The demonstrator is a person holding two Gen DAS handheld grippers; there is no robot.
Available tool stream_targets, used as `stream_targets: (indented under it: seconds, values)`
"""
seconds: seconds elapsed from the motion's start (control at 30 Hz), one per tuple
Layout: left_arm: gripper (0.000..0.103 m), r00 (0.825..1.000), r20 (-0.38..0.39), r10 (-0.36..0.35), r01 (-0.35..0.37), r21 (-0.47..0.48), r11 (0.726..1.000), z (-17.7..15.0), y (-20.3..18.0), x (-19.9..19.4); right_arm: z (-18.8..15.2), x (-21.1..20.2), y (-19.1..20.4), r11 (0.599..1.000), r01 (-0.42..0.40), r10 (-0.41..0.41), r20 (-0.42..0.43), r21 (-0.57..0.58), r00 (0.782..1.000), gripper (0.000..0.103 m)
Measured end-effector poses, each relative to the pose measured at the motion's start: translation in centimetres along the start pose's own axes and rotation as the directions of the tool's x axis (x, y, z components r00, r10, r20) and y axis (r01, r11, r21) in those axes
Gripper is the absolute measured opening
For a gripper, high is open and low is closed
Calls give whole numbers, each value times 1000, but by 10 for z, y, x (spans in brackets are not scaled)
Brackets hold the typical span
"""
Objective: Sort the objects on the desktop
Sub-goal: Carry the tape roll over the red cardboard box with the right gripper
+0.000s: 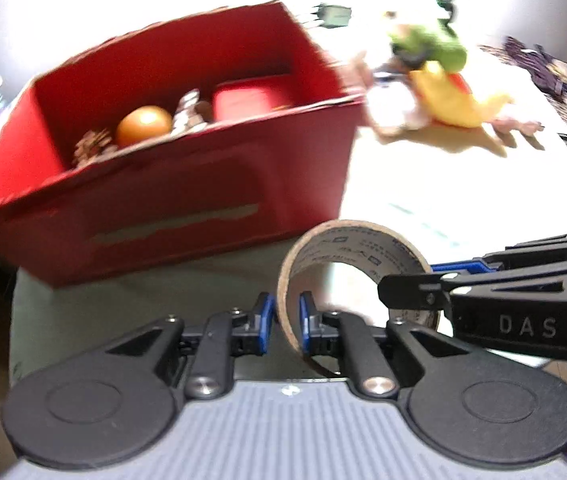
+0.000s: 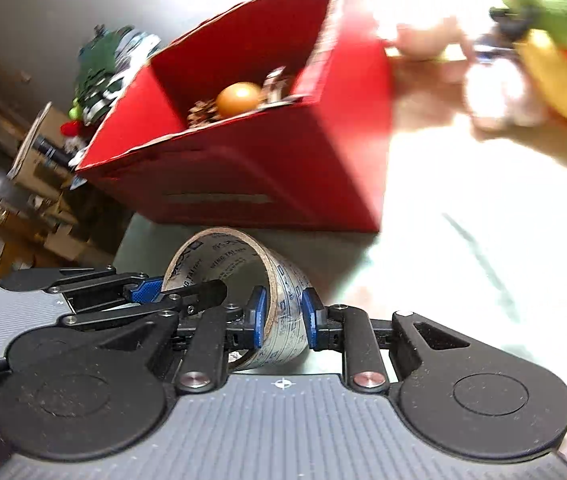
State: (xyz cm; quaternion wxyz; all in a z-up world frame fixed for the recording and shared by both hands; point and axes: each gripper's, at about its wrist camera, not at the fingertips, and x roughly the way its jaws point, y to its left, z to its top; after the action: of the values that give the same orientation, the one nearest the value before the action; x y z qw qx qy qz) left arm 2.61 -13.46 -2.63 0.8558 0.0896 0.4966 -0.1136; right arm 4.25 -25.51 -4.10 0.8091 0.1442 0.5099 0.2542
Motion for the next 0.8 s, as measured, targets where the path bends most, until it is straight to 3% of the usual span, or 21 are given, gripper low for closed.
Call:
stream_targets:
  seconds: [0.23, 0.4, 0.6, 0.8]
  values:
    - [10, 993, 108, -47, 31, 147, 989, 16, -56, -22, -20, -46, -32, 994, 81, -87, 90, 68, 992, 20]
    - [10, 978, 198, -71, 30, 206, 978, 33, -75, -45, -27, -84, -47, 986, 119, -141, 196, 118, 970, 18]
    - [11, 953, 290, -88, 22, 225, 974, 61, -69, -71, -15, -113, -52, 981, 119, -162, 314, 150, 936, 17]
    - [11, 915, 398, -67, -23, 218, 976, 88, -40, -97, 10, -129, -40, 983, 82, -143, 409, 165, 901, 16]
